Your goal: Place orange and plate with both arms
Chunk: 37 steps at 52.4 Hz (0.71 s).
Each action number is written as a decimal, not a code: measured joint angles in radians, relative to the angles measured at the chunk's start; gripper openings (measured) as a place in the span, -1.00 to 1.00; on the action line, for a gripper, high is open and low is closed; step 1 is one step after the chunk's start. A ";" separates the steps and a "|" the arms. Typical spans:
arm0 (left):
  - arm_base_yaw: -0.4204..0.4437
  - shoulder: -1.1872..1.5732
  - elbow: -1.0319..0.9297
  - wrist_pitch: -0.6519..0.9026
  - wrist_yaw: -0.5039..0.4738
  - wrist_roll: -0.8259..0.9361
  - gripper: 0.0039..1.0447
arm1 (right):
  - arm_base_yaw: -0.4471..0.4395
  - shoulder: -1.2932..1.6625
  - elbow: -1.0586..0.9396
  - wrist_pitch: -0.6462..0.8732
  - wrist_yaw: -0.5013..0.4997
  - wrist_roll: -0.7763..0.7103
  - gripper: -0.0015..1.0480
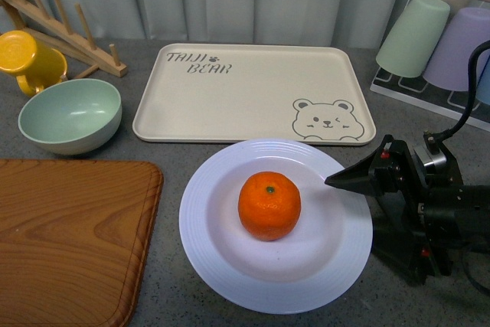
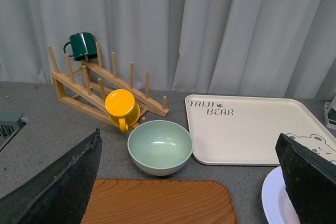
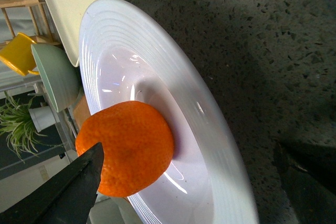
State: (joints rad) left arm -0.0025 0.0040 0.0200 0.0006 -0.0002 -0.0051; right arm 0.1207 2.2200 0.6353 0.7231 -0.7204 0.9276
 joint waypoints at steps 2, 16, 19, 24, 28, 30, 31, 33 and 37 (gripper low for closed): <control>0.000 0.000 0.000 0.000 0.000 0.000 0.88 | 0.003 0.004 0.002 0.002 0.000 0.005 0.83; 0.000 0.000 0.000 0.000 0.000 0.000 0.88 | 0.011 0.024 0.013 -0.030 0.020 0.008 0.25; 0.000 0.000 0.000 0.000 0.000 0.000 0.88 | 0.011 0.029 0.014 -0.033 0.024 0.006 0.09; 0.000 0.000 0.000 0.000 0.000 0.000 0.88 | 0.011 0.035 0.016 -0.057 0.032 -0.002 -0.23; 0.000 0.000 0.000 0.000 0.000 0.000 0.88 | 0.011 0.042 0.016 -0.061 0.030 -0.005 -0.44; 0.000 0.000 0.000 0.000 0.000 0.000 0.88 | 0.011 0.043 0.016 -0.062 0.023 -0.012 -0.60; 0.000 0.000 0.000 0.000 0.000 0.000 0.88 | 0.011 0.043 0.016 -0.062 0.017 -0.017 -0.65; 0.000 0.000 0.000 0.000 0.000 0.000 0.88 | 0.011 0.043 0.016 -0.062 0.005 -0.019 -0.76; 0.000 0.000 0.000 0.000 0.000 0.000 0.88 | 0.011 0.037 0.017 -0.050 -0.016 -0.023 -0.88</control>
State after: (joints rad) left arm -0.0025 0.0040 0.0200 0.0006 -0.0002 -0.0051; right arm 0.1314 2.2574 0.6521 0.6735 -0.7364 0.9047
